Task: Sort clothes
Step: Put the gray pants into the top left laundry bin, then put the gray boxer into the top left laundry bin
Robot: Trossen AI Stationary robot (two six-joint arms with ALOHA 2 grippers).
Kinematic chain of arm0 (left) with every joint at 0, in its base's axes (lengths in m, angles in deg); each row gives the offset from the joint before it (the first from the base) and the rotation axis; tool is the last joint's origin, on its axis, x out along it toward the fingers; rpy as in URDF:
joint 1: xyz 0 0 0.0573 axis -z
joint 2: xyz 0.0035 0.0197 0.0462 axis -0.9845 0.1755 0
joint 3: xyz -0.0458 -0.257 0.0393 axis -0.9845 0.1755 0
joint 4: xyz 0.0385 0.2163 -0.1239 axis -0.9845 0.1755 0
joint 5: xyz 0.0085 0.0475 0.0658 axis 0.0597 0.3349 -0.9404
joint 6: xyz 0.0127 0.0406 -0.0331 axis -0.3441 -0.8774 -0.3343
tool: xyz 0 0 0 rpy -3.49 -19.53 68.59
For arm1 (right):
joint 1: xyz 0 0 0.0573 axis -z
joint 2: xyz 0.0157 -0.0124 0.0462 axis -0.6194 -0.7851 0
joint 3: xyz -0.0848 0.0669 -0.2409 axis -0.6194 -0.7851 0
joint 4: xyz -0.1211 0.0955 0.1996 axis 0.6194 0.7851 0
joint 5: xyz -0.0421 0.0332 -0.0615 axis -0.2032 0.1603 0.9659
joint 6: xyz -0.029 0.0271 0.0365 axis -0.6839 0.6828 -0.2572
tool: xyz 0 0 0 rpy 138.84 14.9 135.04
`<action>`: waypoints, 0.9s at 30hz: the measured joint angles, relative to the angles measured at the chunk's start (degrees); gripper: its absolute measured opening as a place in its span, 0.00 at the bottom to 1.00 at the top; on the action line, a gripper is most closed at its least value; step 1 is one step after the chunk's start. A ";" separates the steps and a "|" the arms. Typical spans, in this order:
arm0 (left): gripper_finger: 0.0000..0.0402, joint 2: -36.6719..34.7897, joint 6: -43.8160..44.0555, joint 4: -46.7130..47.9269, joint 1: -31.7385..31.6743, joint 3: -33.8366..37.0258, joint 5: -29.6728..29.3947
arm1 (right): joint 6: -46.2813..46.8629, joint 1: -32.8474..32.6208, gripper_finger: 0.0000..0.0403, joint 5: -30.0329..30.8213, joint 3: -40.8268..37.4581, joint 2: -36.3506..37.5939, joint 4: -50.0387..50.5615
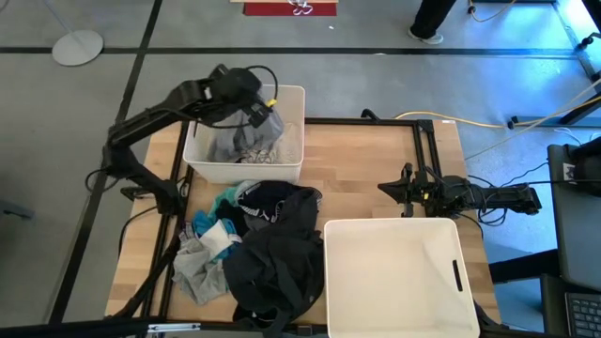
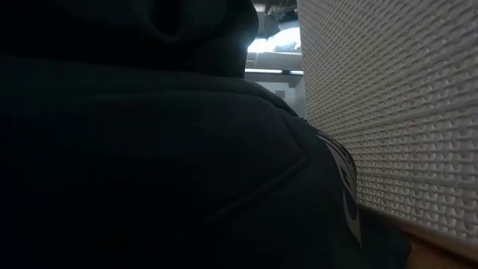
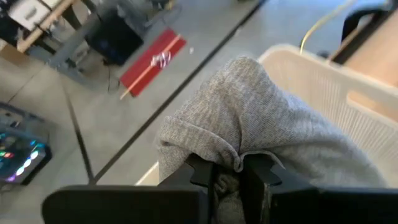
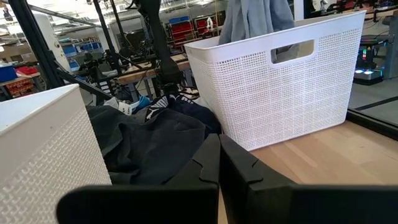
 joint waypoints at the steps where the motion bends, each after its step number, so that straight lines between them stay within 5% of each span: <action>1: 0.08 0.77 0.02 0.76 -0.04 0.00 -0.02 | 0.00 0.00 0.01 -0.02 0.00 0.00 0.00; 9: 0.10 6.34 3.88 3.99 -1.05 0.00 1.34 | 0.15 0.00 0.01 -0.02 0.00 0.00 0.00; 20: 0.42 10.50 6.00 9.20 -1.79 0.02 8.74 | 0.15 0.00 0.01 -0.02 0.00 0.00 0.00; 27: 0.50 7.91 5.56 9.12 -0.35 0.02 8.74 | 0.15 0.00 0.01 -0.04 0.00 0.00 0.00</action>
